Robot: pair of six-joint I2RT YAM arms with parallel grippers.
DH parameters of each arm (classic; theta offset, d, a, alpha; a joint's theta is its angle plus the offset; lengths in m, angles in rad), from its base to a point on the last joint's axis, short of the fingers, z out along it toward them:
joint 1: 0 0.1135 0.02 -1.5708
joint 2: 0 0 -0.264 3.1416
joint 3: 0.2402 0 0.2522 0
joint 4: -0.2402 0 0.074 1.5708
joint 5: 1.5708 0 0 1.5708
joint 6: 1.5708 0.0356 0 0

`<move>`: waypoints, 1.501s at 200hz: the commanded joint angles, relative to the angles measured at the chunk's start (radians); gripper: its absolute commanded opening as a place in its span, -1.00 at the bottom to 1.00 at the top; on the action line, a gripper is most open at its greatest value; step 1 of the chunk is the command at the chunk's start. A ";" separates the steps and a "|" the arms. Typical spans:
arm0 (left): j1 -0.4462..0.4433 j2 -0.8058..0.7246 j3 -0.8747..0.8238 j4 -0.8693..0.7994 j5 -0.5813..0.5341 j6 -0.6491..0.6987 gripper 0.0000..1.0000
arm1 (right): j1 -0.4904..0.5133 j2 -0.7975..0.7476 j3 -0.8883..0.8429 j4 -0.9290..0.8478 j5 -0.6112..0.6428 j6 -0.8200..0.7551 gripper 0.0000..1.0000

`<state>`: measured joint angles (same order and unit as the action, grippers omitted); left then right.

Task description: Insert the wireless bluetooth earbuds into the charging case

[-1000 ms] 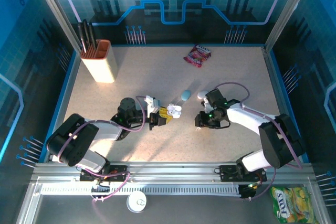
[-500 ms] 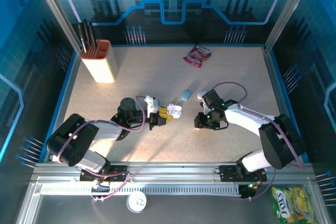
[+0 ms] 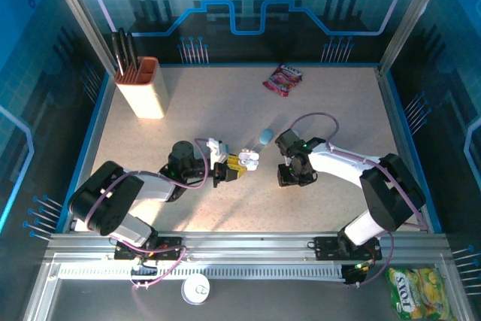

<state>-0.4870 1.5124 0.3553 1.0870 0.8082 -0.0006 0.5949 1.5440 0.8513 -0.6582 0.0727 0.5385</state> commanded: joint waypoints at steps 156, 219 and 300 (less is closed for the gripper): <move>0.022 -0.013 -0.032 0.057 0.028 0.002 -0.77 | -0.048 0.044 0.063 -0.059 -0.004 -0.065 -0.30; 0.024 -0.012 -0.036 0.062 0.029 0.003 -0.77 | -0.057 0.096 0.060 -0.035 -0.044 -0.069 -0.45; 0.024 0.005 -0.022 0.088 0.016 -0.002 -0.76 | -0.073 0.005 0.034 -0.001 -0.068 -0.042 -0.55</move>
<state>-0.4709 1.5120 0.3305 1.1076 0.8078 -0.0010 0.5419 1.6108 0.8967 -0.6827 0.0395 0.4751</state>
